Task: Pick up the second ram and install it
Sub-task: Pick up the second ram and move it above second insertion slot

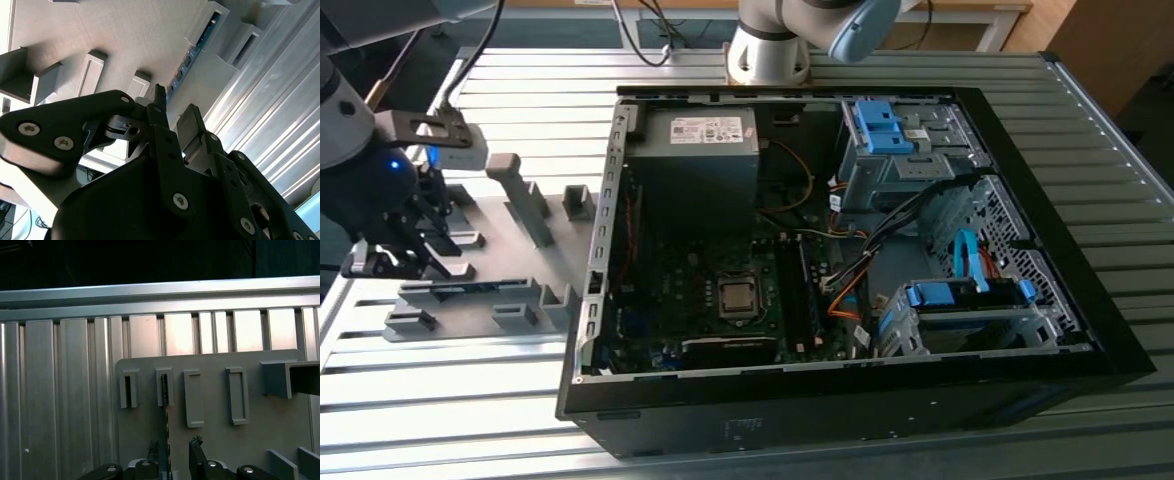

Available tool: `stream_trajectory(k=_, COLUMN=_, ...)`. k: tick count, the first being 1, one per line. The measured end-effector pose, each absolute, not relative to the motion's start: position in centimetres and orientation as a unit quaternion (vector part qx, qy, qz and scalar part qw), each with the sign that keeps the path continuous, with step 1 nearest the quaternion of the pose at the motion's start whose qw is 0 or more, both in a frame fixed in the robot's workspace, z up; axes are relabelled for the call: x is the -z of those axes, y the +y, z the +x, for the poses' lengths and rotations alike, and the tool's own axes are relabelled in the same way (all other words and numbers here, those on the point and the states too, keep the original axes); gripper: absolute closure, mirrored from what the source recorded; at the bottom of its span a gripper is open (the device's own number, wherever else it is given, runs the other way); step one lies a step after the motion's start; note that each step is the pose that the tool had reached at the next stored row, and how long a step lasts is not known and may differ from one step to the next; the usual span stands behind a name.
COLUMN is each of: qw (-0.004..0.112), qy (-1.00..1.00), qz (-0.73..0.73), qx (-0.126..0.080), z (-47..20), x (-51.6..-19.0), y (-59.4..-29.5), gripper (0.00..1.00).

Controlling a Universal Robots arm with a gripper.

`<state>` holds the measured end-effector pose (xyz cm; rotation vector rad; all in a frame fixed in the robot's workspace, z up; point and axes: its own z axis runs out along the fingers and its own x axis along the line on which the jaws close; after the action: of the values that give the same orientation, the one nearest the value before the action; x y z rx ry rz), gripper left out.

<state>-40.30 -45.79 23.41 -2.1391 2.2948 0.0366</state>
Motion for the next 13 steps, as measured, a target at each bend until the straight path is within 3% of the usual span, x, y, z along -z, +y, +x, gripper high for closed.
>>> stream_trajectory(k=13, qw=0.002, qy=0.731, qz=-0.682, qx=-0.012, z=-40.29, x=-22.76, y=-45.79, gripper=0.63)
